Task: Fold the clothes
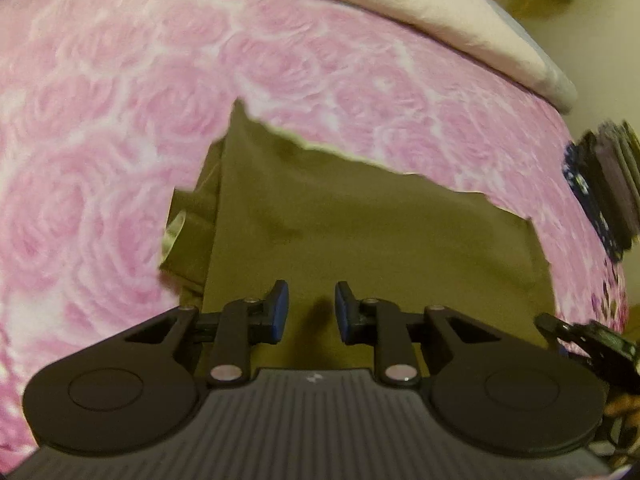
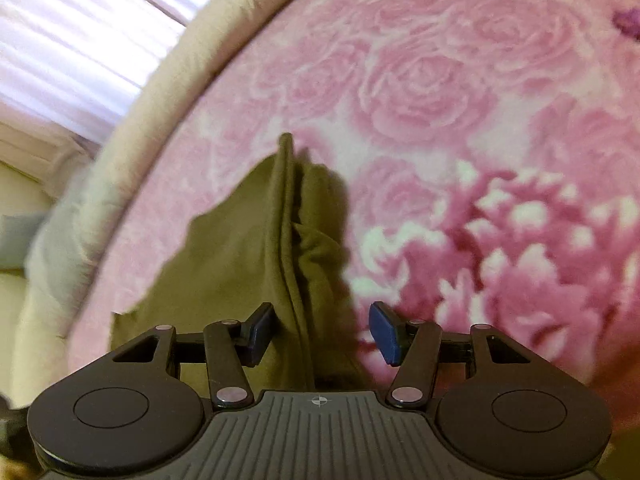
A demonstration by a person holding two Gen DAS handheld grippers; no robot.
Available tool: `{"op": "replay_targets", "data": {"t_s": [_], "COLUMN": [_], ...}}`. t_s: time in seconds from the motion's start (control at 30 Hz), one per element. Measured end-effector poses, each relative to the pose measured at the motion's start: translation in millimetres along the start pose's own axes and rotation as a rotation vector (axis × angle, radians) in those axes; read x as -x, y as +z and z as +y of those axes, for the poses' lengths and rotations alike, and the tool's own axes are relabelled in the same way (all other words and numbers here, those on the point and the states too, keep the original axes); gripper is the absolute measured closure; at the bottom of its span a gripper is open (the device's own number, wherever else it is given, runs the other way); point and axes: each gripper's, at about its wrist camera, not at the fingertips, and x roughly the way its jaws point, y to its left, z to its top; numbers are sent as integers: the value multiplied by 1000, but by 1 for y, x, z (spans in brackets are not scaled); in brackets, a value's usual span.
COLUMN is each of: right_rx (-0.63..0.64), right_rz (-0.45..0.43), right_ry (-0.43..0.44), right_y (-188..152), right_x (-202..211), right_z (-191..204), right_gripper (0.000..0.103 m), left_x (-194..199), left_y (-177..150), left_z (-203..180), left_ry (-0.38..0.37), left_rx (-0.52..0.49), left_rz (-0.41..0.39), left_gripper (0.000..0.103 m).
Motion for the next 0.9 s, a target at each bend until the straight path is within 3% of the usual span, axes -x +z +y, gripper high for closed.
{"op": "replay_targets", "data": {"t_s": [0.13, 0.4, 0.43, 0.47, 0.57, 0.67, 0.73, 0.8, 0.9], "right_rx": [-66, -23, -18, -13, -20, 14, 72, 224, 560], "right_rz": [15, 108, 118, 127, 139, 145, 143, 136, 83], "right_ry": [76, 112, 110, 106, 55, -32, -146, -313, -575], "right_y": [4, 14, 15, 15, 16, 16, 15, 8, -25], "right_x": [-3, -19, -21, -24, -24, -27, -30, -35, -52], "right_z": [-13, -11, -10, -9, -7, 11, 35, 74, 147], "right_gripper": [47, 48, 54, 73, 81, 86, 88, 90, 90], "left_x": [-15, 15, 20, 23, 30, 36, 39, 42, 49], "left_y": [-6, -6, -7, -6, -3, 3, 9, 16, 27], "left_z": [18, 30, 33, 35, 44, 56, 66, 78, 99], "left_ry": [-27, -88, -92, -93, -107, -120, -123, -127, -141], "left_rx": [82, 188, 200, 212, 246, 257, 256, 261, 268], "left_rz": [-2, -12, -15, -15, -16, -11, -5, 1, 11], "left_gripper": [87, 90, 90, 90, 90, 90, 90, 90, 90]}}
